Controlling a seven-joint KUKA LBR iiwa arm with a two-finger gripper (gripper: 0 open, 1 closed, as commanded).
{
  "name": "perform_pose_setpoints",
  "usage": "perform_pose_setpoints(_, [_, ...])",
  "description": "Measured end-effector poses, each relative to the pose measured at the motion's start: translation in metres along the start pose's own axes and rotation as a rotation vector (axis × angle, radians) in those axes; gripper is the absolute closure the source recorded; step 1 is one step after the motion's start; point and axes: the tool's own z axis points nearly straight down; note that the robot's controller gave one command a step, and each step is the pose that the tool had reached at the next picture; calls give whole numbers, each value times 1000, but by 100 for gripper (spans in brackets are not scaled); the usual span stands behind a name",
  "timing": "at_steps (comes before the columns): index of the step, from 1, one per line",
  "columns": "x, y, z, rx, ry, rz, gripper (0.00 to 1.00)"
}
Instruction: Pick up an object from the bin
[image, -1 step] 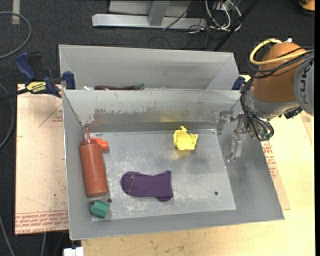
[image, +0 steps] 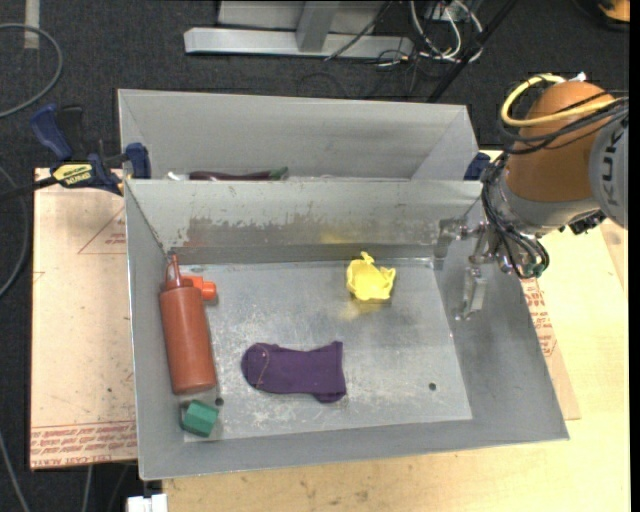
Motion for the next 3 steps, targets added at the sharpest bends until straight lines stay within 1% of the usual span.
perform_pose_setpoints(1, [-18,19,40,1,-7,40,0])
perform_pose_setpoints(2, [-24,34,79,-3,5,21,0])
perform_pose_setpoints(3, [-20,68,87,0,-8,59,0])
